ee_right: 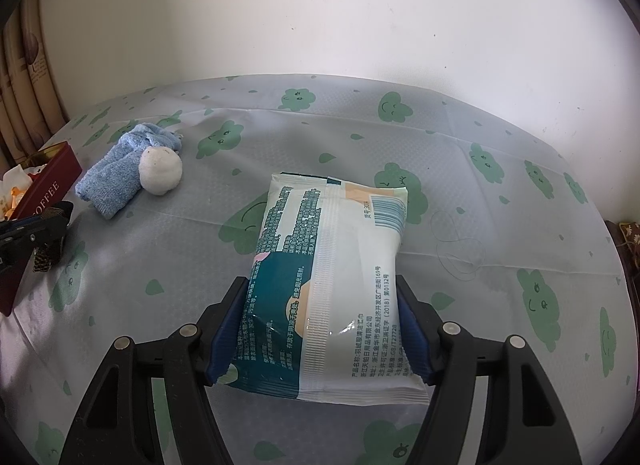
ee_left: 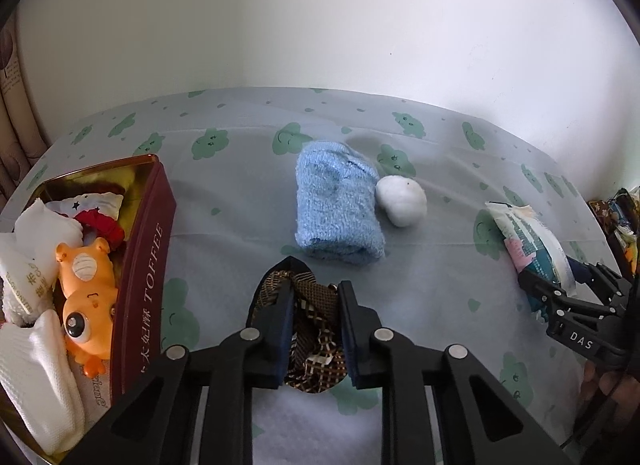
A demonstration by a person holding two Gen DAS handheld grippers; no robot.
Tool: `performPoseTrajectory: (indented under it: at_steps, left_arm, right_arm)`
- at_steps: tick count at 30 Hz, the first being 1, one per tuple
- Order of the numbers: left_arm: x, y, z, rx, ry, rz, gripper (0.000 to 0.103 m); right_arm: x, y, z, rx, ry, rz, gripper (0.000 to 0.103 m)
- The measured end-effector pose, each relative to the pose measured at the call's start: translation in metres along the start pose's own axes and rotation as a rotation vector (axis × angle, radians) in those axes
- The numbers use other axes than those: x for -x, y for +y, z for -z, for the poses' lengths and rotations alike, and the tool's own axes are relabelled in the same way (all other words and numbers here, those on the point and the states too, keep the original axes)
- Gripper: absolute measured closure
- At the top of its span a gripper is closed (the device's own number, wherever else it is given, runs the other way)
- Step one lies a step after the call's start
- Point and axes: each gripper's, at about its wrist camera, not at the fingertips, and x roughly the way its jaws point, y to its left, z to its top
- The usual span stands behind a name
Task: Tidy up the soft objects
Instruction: 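Grasp the brown woven pouch with the left gripper while the right gripper holds the wipe packet, then carry the brown woven pouch into the tin box with the left gripper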
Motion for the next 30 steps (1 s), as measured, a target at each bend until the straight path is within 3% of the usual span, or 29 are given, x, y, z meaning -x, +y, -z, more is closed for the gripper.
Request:
performPoseTrajectory:
  at_steps: [11, 30]
  left_arm:
    - [0.009, 0.0, 0.0, -0.011, -0.014, 0.025, 0.089]
    - [0.03, -0.002, -0.01, -0.017, -0.032, 0.038, 0.091]
  right_arm:
    - [0.0, 0.0, 0.0, 0.0, 0.0, -0.001, 0.037]
    - [0.0, 0.0, 0.0, -0.004, 0.001, -0.005, 0.036]
